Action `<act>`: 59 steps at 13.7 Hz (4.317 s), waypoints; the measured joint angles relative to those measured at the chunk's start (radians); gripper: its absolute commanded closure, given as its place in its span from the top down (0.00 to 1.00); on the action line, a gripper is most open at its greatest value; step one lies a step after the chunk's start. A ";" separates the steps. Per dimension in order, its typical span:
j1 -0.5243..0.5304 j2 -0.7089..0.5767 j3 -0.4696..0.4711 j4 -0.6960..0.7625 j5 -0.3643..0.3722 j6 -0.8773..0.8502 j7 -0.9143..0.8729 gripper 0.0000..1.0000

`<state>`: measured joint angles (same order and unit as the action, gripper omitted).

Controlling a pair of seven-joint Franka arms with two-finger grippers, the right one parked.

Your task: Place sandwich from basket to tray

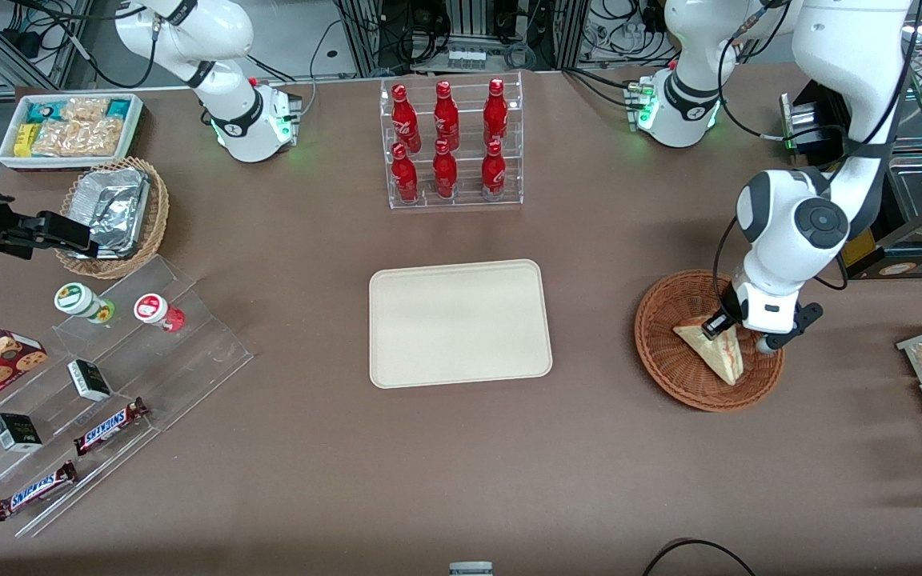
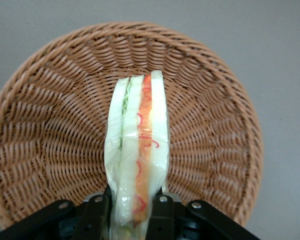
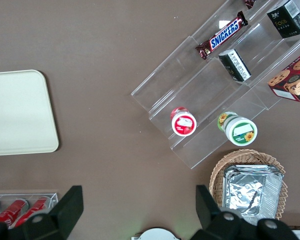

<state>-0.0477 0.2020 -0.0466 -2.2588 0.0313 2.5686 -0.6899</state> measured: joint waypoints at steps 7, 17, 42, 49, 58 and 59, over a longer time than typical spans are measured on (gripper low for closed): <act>-0.271 -0.085 -0.016 0.184 0.078 -0.351 -0.018 0.00; -0.677 0.231 -0.020 0.480 0.079 -0.338 -0.246 0.00; -0.779 0.416 0.002 0.634 0.086 -0.254 -0.250 0.99; -0.631 0.221 0.019 0.733 0.085 -0.587 -0.249 0.99; -0.300 -0.013 0.024 0.734 0.044 -0.921 0.205 0.99; -0.258 -0.033 0.024 0.733 0.041 -0.952 0.269 0.99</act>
<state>-0.3058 0.1693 -0.0222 -1.5263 0.0727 1.6162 -0.4212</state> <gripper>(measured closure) 0.004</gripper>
